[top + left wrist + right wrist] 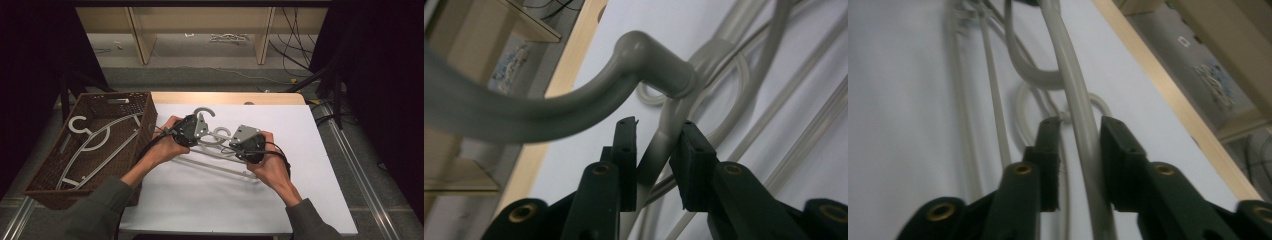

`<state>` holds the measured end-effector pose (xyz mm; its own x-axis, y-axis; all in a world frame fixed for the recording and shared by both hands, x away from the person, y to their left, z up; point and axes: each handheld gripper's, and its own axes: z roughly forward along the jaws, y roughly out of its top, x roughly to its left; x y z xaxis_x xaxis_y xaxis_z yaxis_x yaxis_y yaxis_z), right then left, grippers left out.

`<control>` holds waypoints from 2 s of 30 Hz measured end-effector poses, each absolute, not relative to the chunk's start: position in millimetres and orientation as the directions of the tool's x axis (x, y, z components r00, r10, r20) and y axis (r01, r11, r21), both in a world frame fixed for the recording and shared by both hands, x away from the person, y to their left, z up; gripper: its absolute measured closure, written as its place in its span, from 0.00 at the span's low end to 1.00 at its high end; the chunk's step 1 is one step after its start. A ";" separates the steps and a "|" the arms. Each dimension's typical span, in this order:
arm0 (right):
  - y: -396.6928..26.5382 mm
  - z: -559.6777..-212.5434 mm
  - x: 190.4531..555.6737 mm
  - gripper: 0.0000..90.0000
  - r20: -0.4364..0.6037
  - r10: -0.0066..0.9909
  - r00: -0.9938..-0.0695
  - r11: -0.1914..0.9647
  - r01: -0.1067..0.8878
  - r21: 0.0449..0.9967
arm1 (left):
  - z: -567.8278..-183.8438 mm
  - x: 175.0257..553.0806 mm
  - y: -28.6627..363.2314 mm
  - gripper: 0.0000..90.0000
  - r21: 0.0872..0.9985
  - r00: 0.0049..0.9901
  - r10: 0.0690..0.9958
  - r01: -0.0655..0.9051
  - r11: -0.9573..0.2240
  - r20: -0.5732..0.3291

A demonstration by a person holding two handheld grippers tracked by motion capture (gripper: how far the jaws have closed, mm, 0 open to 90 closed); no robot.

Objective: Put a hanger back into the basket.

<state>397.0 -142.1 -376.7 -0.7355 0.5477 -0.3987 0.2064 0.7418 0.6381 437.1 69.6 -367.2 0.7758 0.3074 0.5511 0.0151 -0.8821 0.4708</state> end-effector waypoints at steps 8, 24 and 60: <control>-154.7 -360.9 400.4 0.37 -0.298 0.721 -0.626 0.548 0.252 0.798 | -343.7 431.6 60.0 0.91 0.405 0.772 0.230 -0.038 -0.914 0.592; -163.5 -339.8 388.5 0.32 -0.195 0.771 -0.606 0.373 0.182 0.910 | -313.7 445.7 77.8 0.92 0.446 0.767 0.336 0.073 -0.892 0.547; -175.5 -394.8 357.3 0.23 -0.118 0.720 -0.683 0.402 0.272 0.874 | -237.7 453.4 195.3 0.92 0.568 0.630 0.584 0.262 -0.780 0.511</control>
